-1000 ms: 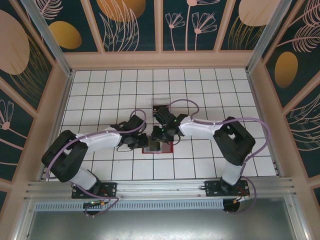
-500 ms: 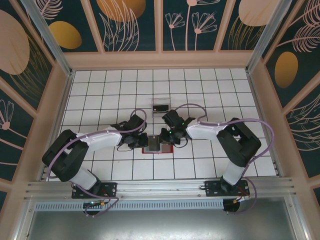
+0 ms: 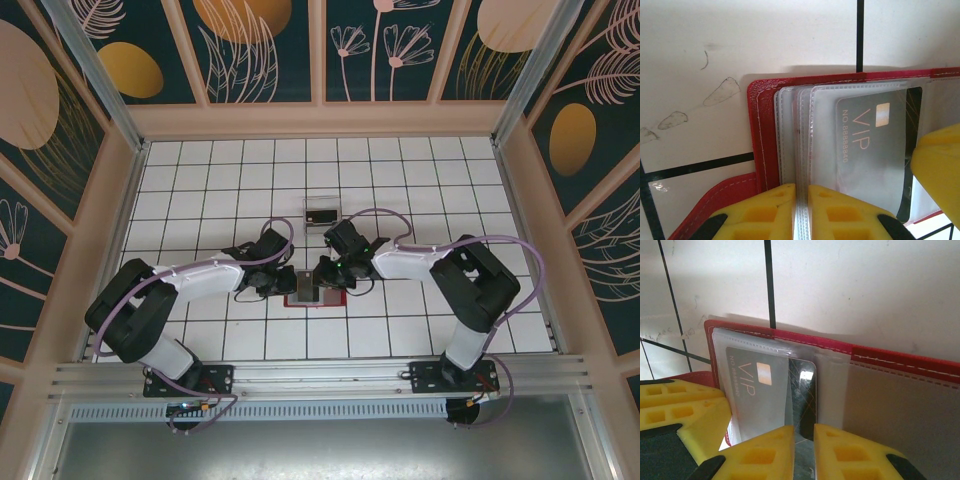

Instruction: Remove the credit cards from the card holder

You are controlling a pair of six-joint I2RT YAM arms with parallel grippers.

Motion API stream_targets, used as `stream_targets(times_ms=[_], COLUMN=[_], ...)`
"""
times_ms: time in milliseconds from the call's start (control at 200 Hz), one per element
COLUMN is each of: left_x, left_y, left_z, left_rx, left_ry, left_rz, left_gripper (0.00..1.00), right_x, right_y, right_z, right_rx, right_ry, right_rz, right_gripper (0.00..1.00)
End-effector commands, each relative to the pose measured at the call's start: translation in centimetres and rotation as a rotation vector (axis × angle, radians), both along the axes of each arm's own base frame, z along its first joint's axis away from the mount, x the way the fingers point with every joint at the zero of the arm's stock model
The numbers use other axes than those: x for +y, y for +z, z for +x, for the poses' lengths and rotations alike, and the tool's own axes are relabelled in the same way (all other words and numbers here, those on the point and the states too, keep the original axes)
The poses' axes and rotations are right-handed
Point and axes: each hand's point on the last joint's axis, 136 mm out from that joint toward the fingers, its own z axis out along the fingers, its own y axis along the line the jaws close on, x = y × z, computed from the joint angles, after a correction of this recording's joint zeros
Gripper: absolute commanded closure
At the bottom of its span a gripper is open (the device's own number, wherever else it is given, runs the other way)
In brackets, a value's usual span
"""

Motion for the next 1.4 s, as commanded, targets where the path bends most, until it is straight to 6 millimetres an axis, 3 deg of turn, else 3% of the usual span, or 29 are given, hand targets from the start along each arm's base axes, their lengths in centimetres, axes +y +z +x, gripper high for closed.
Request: stream_targets(times_ms=[0,185,530,936,1156,1391], left_x=[1.7,1.7,1.9,2.0,1.9,2.0], left_y=[-2.0,-1.9,-1.8,-2.0,-2.0,-2.1], left_z=[-1.0,-1.0,-0.8,-0.9,-1.0,-1.0], left_rx=[0.043,0.042,0.040,0.049,0.055,0.055], left_ry=[-0.003,-0.006,-0.005,-0.005,-0.005,-0.005], left_rz=[0.101,0.101,0.121,0.126,0.125,0.128], left_gripper=[0.84,0.84,0.84,0.84,0.84,0.84], right_x=[-0.5,-0.5,-2.3,0.3,0.4,-0.2], right_y=[-1.4,-1.8,-2.2,-1.7,-2.2,-1.7], right_z=[-0.4,-0.7,-0.2,-0.9,-1.2,-0.9], right_rx=[0.026,0.039,0.019,0.061,0.079,0.056], right_ry=[-0.002,0.002,-0.046,0.007,0.015,-0.010], right_rz=[-0.014,-0.011,-0.118,0.035,0.041,0.027], right_gripper=[0.81,0.80,0.80,0.79,0.78,0.86])
